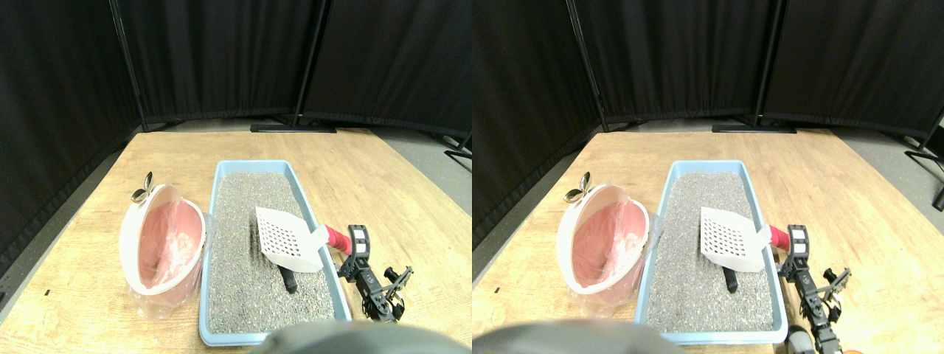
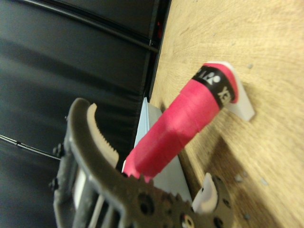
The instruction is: Scoop (unimanual)
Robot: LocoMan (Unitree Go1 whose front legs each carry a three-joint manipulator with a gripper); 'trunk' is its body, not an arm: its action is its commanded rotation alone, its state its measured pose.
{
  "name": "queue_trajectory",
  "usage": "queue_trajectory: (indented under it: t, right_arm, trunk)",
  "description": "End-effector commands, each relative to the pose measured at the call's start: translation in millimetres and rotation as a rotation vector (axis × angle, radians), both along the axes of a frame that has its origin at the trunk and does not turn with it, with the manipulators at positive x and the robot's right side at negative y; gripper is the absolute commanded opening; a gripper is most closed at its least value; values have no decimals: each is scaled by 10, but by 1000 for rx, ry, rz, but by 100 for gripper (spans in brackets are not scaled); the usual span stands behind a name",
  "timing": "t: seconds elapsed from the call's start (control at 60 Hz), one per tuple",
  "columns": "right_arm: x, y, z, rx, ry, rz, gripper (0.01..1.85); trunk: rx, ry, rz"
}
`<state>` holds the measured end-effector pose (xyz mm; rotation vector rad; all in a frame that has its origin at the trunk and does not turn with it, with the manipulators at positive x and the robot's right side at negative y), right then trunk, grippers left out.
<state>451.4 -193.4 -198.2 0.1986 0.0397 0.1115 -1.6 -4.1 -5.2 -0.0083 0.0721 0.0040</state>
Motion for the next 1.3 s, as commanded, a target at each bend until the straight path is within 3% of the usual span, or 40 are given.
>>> queue_trajectory:
  t: [0.017,0.283,0.817,1.0,1.05,1.083,1.1,1.117,1.167,1.3]
  right_arm:
    - [47,6,61,18,-20,-10,105]
    - [204,-6,29,28,26,-25,103]
    - [370,-24,-41,18,107,-40,102]
    - [413,-42,-71,18,132,-13,96]
    - [435,-53,-94,11,130,7,70]
    - [435,-53,-94,11,130,7,70]
    - [436,-56,-103,-10,113,24,44]
    - [436,-56,-103,-10,113,24,44]
    - [448,-57,-111,-21,108,40,14]
    - [453,-75,-120,-9,100,54,9]
  trunk:
    - [-16,7,6]
    - [-17,6,0]
    - [-21,10,3]
    - [-20,14,4]
    - [-21,15,4]
    - [-21,15,4]
    - [-22,17,5]
    - [-22,17,5]
    - [-24,18,8]
    - [-24,19,9]
